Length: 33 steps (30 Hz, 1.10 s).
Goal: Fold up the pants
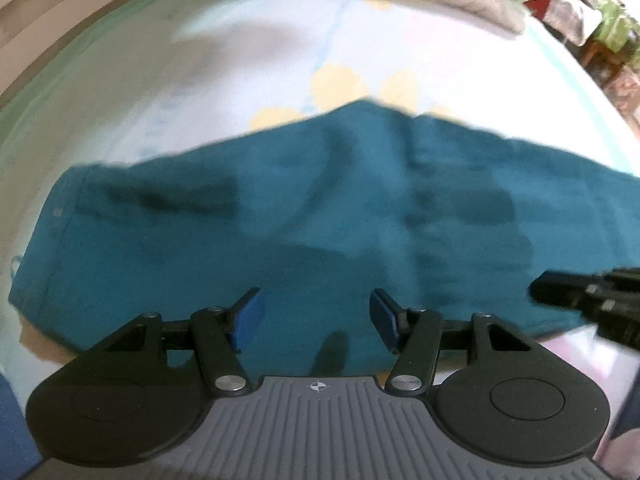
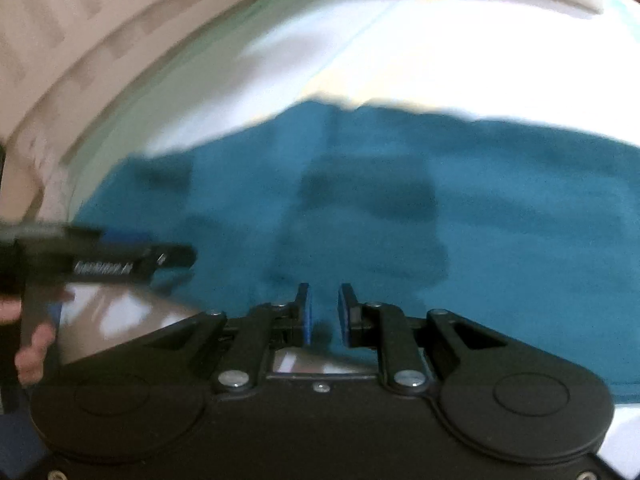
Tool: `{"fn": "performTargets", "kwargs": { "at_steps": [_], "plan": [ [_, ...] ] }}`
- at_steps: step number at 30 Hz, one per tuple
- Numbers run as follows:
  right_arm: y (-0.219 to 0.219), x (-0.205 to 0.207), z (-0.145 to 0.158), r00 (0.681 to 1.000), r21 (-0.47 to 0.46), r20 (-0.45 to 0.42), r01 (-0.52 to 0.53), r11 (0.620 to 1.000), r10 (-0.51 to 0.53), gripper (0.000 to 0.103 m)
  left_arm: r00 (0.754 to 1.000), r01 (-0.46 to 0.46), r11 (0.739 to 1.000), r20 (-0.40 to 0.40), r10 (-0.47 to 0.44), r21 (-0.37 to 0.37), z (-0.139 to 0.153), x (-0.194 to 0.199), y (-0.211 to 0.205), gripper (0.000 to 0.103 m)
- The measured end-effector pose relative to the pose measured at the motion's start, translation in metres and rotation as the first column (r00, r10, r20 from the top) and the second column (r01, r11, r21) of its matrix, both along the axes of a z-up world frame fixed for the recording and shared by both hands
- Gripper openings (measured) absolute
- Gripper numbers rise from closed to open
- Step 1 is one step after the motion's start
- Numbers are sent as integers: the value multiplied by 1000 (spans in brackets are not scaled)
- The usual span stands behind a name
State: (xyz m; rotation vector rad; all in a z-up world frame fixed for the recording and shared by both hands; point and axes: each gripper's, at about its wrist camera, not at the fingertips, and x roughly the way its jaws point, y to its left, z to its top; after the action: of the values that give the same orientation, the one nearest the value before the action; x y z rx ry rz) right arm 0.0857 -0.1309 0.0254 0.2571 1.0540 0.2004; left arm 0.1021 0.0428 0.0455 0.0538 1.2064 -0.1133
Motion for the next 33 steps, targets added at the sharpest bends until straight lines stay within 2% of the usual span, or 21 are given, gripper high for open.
{"fn": "performTargets", "kwargs": {
  "at_steps": [1,3,4,6,10,13,19,23,25,28,33],
  "plan": [
    [-16,0,8,999,1,7,43,999,-43,26,1000,14,1000,8,-14,-5,4,3,-8,57],
    [-51,-1,23,990,9,15,140,990,-140,36,999,45,999,19,-44,-23,10,8,-25,57],
    [-71,-4,29,980,15,19,196,981,-196,43,998,62,997,23,-61,-35,13,11,-35,57],
    [-110,-10,40,955,18,18,297,955,-297,46,995,95,994,32,-93,-56,18,17,-55,57],
    [-187,-29,53,878,26,-10,480,877,-479,47,985,168,982,43,-164,-90,20,28,-100,57],
    [-236,-45,56,816,34,-31,578,816,-577,47,974,227,967,43,-224,-112,16,33,-134,57],
    [-312,-85,57,716,-3,-67,697,717,-695,47,946,323,936,30,-322,-138,3,36,-192,57],
    [-350,-110,48,628,-43,-70,774,632,-775,47,925,377,915,12,-379,-144,-12,37,-224,57],
    [-367,-123,45,598,-45,-66,798,601,-799,47,914,402,903,2,-407,-149,-19,34,-238,57],
    [-382,-137,38,575,-39,-85,814,579,-814,47,900,429,889,-15,-436,-161,-33,35,-256,57],
    [-394,-143,19,583,-11,-143,807,591,-800,50,888,435,887,-85,-451,-156,-60,33,-273,57]
  ]
}}
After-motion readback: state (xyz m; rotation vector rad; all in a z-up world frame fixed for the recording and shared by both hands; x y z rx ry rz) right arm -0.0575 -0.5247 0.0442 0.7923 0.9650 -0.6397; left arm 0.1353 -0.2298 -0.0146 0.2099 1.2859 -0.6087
